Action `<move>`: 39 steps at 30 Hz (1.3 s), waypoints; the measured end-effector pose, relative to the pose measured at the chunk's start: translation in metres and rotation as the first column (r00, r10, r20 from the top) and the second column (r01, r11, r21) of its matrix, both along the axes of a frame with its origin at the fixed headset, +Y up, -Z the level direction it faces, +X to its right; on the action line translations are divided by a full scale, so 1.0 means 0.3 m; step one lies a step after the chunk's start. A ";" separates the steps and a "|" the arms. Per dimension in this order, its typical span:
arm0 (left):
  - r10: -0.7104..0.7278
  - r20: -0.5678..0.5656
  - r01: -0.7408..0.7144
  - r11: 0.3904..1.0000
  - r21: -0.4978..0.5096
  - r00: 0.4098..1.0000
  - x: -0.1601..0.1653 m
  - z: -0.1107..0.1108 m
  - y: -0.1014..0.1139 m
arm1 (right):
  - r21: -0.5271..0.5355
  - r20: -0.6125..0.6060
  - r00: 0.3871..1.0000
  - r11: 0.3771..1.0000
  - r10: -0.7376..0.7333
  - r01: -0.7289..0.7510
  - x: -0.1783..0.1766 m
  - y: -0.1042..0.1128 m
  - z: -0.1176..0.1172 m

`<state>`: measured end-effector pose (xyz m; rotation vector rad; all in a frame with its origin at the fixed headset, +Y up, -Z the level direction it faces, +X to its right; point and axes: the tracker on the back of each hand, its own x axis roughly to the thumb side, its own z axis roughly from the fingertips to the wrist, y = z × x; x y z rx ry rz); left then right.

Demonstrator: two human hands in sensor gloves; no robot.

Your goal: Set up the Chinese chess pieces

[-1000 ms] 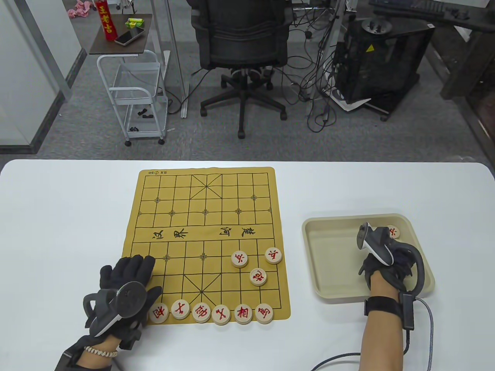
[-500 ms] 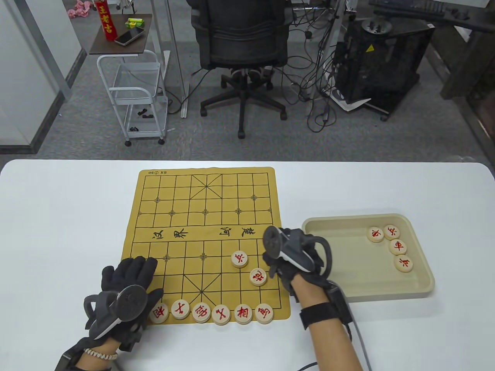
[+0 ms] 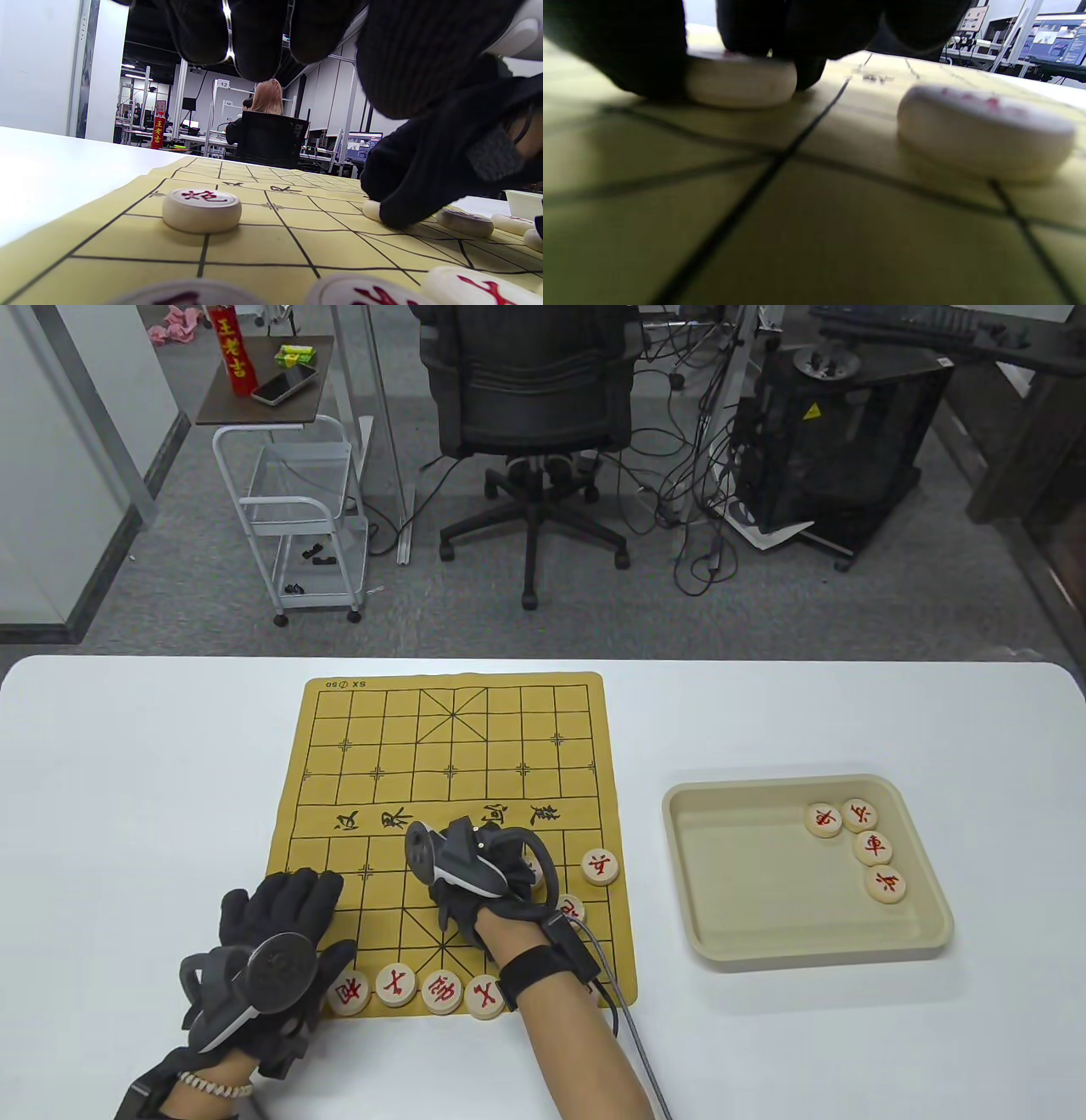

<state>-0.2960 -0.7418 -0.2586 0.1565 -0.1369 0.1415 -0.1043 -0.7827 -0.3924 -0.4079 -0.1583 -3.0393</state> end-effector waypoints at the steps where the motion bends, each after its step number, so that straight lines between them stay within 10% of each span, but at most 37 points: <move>1: -0.002 -0.001 0.002 1.000 -0.001 1.000 0.000 0.000 0.000 | -0.010 -0.008 1.000 1.000 -0.012 0.012 0.001 0.001 -0.002; 12: -0.007 -0.004 0.007 1.000 0.001 1.000 -0.003 0.002 0.000 | 0.079 0.247 0.969 0.997 -0.022 0.002 0.457 0.150 -0.018; 24: -0.031 -0.004 0.031 1.000 0.001 1.000 0.010 -0.001 -0.007 | -0.135 0.660 0.700 0.959 0.275 -0.249 1.232 0.152 0.056; 39: -0.028 -0.001 0.028 0.999 0.019 1.000 0.010 0.003 -0.009 | -0.210 0.739 0.612 0.960 0.281 -0.187 1.461 0.041 0.070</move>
